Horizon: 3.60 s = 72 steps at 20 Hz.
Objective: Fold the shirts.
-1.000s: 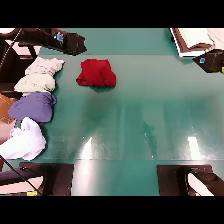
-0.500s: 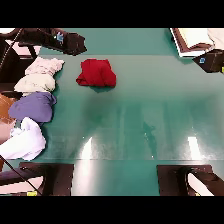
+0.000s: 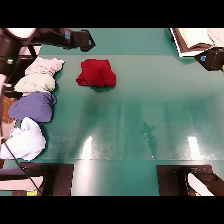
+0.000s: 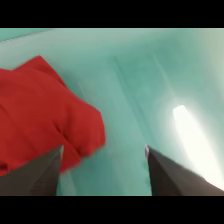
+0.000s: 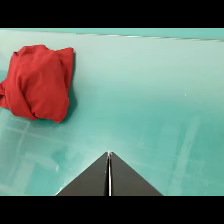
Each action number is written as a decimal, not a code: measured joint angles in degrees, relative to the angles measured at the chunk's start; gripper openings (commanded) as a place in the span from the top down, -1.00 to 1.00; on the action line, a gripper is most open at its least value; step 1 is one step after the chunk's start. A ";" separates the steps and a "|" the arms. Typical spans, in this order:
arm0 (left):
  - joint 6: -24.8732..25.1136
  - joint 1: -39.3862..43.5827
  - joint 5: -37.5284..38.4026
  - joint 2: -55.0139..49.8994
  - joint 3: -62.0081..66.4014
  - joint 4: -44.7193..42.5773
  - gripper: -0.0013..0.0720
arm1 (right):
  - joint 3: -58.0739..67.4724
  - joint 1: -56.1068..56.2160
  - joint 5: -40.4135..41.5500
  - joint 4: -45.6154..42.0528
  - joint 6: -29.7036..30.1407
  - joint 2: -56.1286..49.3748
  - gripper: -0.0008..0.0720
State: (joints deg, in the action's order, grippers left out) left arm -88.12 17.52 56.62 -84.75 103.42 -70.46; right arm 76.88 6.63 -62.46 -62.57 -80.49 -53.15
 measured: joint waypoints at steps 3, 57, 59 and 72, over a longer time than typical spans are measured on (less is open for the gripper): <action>-1.79 0.00 -2.08 -7.06 -0.87 -1.49 -0.70 | 0.00 0.00 0.09 0.04 0.00 0.00 0.93; 2.75 -7.63 6.16 9.92 -32.17 1.46 -0.81 | 15.91 0.00 -4.13 -0.35 -0.02 0.11 0.93; 4.92 -8.26 1.92 7.32 -35.87 6.40 -0.81 | 15.91 0.00 -4.15 -0.33 -0.02 0.11 0.93; 14.43 -5.57 -9.27 -3.23 -38.97 21.35 0.90 | 6.78 0.00 -3.76 0.00 -0.02 0.04 0.93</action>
State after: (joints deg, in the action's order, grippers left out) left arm -73.69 11.94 47.35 -87.99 64.45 -49.10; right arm 83.66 6.63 -66.22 -62.57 -80.51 -53.10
